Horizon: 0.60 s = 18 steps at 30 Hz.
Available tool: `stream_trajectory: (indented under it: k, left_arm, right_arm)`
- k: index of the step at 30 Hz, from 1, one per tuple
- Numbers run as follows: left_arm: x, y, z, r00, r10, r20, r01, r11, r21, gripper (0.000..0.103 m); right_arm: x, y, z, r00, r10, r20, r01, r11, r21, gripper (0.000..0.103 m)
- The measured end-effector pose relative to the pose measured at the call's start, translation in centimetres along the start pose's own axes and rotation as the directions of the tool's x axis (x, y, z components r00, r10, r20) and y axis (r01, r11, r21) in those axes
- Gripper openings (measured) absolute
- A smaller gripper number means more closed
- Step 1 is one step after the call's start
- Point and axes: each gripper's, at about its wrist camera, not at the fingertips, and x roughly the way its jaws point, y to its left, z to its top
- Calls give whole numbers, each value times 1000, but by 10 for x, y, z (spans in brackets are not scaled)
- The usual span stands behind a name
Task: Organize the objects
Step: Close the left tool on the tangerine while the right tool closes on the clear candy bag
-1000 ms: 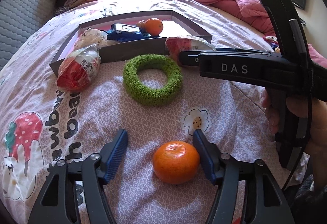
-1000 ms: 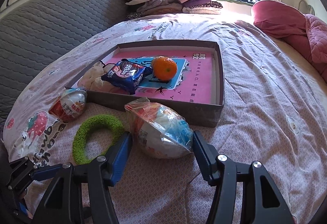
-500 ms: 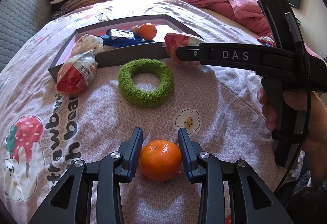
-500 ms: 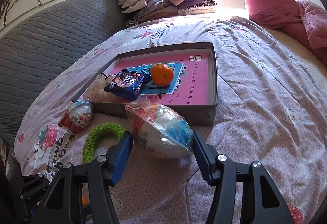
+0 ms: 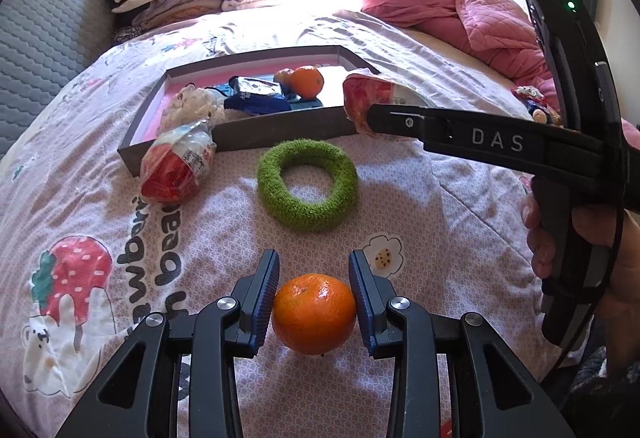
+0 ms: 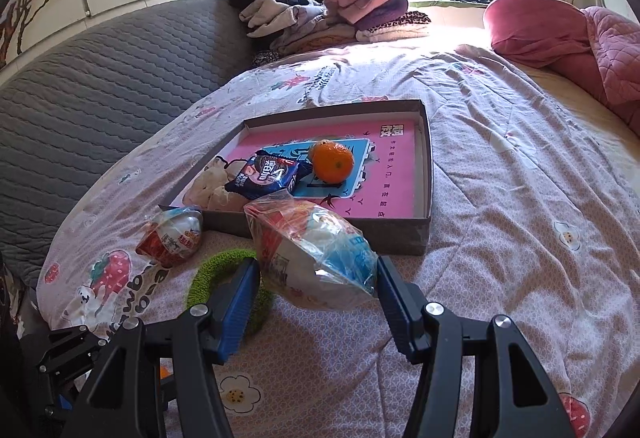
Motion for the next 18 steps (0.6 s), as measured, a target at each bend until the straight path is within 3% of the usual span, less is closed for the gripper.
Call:
stream_trajectory:
  k: [18]
  left_arm:
    - [-18, 9, 17, 998, 47, 41, -46, 999, -24, 37]
  right_arm:
    - [-14, 8, 1, 999, 24, 31, -23, 1000, -18, 59]
